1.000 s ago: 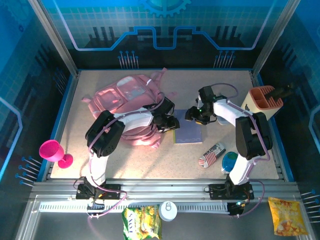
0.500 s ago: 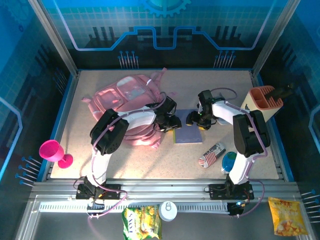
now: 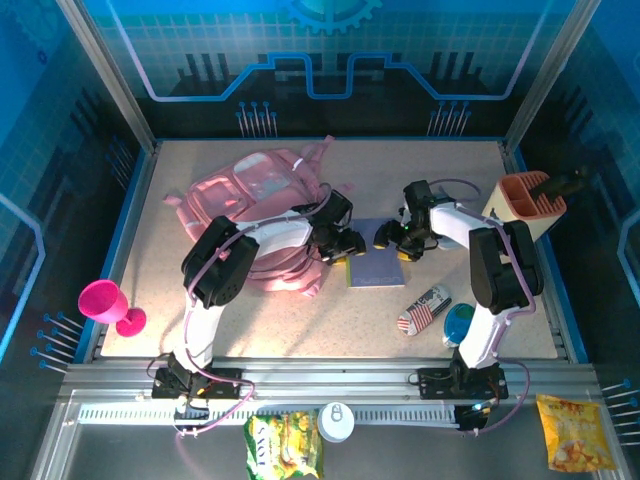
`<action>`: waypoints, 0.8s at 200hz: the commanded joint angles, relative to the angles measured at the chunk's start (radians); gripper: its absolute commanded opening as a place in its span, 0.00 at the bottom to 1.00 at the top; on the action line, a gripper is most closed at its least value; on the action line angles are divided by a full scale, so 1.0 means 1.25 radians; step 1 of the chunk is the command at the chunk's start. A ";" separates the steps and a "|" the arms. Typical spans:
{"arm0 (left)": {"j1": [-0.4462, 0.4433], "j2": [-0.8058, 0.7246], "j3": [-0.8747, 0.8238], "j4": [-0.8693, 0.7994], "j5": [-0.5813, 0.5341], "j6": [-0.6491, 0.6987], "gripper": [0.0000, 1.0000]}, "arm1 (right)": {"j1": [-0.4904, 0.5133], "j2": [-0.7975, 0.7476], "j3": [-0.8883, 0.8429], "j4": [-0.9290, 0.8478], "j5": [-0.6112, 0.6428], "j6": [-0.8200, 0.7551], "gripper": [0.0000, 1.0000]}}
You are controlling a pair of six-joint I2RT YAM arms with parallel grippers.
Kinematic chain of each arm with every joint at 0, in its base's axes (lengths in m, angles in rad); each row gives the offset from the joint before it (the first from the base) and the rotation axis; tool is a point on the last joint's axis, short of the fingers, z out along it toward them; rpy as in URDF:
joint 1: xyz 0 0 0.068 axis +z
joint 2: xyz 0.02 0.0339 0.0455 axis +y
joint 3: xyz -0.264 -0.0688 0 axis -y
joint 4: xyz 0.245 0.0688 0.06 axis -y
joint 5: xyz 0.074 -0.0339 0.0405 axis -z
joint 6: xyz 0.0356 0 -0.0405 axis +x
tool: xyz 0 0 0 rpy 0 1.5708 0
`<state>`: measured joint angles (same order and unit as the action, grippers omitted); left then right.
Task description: Pack the student bag
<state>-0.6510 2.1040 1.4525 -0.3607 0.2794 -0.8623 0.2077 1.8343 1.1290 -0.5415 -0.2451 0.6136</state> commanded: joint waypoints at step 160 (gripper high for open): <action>0.006 -0.071 -0.063 0.196 0.168 -0.028 0.30 | -0.025 0.025 -0.076 0.053 -0.066 0.058 0.68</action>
<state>-0.6342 2.0132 1.3716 -0.1390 0.4614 -0.8909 0.1688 1.8172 1.0836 -0.4683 -0.3000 0.6697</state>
